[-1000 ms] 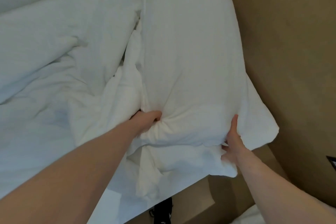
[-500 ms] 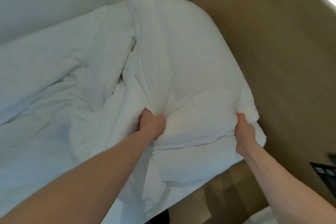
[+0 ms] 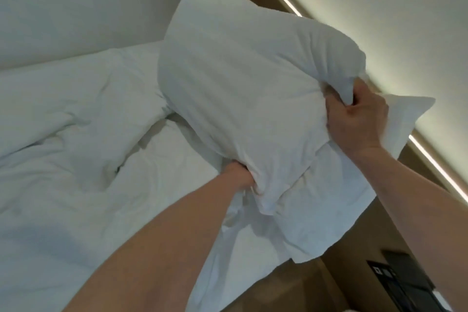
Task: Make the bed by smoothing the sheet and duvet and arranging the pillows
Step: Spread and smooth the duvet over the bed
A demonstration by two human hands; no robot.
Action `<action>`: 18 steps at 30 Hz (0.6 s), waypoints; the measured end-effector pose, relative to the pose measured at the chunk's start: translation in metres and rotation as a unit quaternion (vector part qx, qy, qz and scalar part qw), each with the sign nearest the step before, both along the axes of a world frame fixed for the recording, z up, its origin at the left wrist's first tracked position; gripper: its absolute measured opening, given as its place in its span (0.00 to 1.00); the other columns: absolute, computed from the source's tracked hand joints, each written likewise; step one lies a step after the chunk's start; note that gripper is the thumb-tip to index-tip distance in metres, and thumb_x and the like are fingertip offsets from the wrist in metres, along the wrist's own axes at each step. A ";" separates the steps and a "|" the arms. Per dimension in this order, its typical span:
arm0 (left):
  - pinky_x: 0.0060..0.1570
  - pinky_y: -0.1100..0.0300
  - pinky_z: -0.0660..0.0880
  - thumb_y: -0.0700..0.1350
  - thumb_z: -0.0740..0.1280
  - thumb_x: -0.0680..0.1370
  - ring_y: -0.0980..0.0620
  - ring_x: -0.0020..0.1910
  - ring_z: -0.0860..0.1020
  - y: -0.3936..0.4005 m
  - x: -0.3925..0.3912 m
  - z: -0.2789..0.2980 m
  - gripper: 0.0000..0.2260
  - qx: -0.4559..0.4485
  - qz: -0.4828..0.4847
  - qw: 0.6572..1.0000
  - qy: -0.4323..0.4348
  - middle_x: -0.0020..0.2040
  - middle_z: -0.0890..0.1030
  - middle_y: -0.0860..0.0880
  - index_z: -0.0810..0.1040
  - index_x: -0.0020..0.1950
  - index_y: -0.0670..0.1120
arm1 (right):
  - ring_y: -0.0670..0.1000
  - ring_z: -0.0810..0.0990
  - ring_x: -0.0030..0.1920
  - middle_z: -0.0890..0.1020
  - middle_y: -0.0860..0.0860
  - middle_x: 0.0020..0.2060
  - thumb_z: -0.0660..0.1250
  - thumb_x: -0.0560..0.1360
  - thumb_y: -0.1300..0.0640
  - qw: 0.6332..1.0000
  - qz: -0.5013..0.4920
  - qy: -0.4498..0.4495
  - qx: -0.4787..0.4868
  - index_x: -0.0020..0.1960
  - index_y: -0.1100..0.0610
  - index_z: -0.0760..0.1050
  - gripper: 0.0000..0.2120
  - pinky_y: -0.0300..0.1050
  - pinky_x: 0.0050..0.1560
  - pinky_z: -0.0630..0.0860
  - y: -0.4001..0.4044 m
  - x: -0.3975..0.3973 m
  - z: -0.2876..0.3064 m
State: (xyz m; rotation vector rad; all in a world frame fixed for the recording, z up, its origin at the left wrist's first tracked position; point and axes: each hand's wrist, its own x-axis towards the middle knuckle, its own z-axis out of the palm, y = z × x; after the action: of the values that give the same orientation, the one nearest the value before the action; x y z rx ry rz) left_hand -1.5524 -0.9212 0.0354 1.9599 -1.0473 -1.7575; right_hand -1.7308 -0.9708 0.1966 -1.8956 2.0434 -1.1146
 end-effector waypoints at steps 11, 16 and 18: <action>0.66 0.50 0.71 0.56 0.69 0.76 0.44 0.67 0.72 0.087 0.105 -0.064 0.25 -0.013 -0.246 0.941 -0.233 0.69 0.70 0.45 0.72 0.70 0.48 | 0.67 0.71 0.64 0.72 0.63 0.67 0.59 0.82 0.40 0.919 -0.176 0.052 0.348 0.70 0.60 0.71 0.27 0.63 0.66 0.69 0.076 -0.013 -0.142; 0.62 0.47 0.70 0.61 0.74 0.70 0.42 0.67 0.69 0.152 0.119 -0.100 0.44 0.045 -0.283 0.909 -0.302 0.70 0.66 0.46 0.56 0.78 0.47 | 0.57 0.71 0.68 0.62 0.51 0.73 0.76 0.71 0.38 0.928 -0.248 -0.168 0.222 0.77 0.51 0.58 0.43 0.59 0.64 0.76 0.126 0.021 -0.141; 0.59 0.50 0.72 0.50 0.71 0.75 0.43 0.64 0.73 0.163 0.127 -0.109 0.38 0.025 -0.277 0.904 -0.325 0.67 0.70 0.45 0.54 0.79 0.48 | 0.55 0.75 0.66 0.65 0.52 0.72 0.79 0.68 0.39 0.873 -0.265 -0.292 0.288 0.78 0.47 0.55 0.48 0.54 0.62 0.77 0.141 0.046 -0.142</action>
State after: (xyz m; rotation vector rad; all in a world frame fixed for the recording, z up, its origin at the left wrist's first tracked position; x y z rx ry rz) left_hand -1.4258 -0.7586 -0.0740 2.5366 -1.9535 -1.3528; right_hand -1.6844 -0.8293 0.0545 -0.6278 2.1993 -0.8579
